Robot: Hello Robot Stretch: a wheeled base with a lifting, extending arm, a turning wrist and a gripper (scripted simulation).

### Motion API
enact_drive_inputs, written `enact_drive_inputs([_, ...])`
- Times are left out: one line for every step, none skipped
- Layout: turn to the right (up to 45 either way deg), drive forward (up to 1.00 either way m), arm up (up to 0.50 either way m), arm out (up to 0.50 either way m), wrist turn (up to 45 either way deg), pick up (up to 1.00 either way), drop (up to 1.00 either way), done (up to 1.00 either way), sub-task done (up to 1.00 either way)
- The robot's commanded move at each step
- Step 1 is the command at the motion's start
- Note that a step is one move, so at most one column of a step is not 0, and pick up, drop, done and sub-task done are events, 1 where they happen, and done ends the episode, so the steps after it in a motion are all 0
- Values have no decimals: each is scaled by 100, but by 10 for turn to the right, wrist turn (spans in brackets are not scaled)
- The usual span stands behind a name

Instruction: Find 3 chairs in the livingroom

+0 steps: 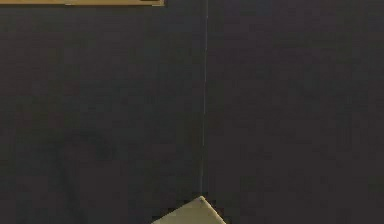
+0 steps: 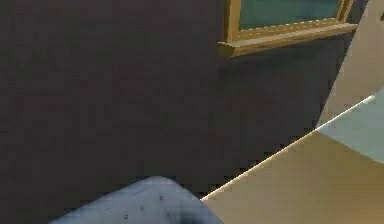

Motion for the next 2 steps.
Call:
enact_drive_inputs([-330,0,0,0,0,0,0,0,0])
enact_drive_inputs([0,30,0,0,0,0,0,0,0])
